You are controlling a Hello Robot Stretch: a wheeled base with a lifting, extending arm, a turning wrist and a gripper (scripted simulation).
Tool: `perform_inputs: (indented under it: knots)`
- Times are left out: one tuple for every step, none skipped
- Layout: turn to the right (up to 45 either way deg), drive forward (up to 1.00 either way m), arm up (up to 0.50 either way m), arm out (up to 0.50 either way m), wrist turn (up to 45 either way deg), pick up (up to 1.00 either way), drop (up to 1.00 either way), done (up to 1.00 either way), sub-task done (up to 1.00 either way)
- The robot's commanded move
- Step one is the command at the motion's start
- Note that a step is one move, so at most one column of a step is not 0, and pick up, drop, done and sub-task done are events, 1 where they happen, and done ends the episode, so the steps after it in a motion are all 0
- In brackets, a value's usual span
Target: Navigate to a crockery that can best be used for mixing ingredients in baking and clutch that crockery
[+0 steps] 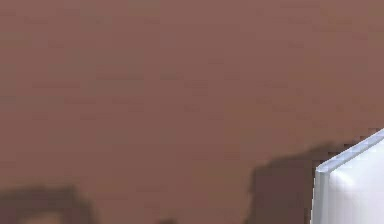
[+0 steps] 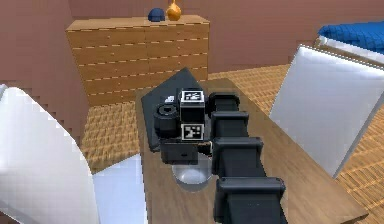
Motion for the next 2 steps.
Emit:
perform_inputs:
  knots:
    - [0.0, 0.0, 0.0, 0.0, 6.0, 0.0, 0.0, 0.0, 0.0]
    - [0.0, 0.0, -0.3, 0.0, 0.0, 0.0, 0.0, 0.0, 0.0]
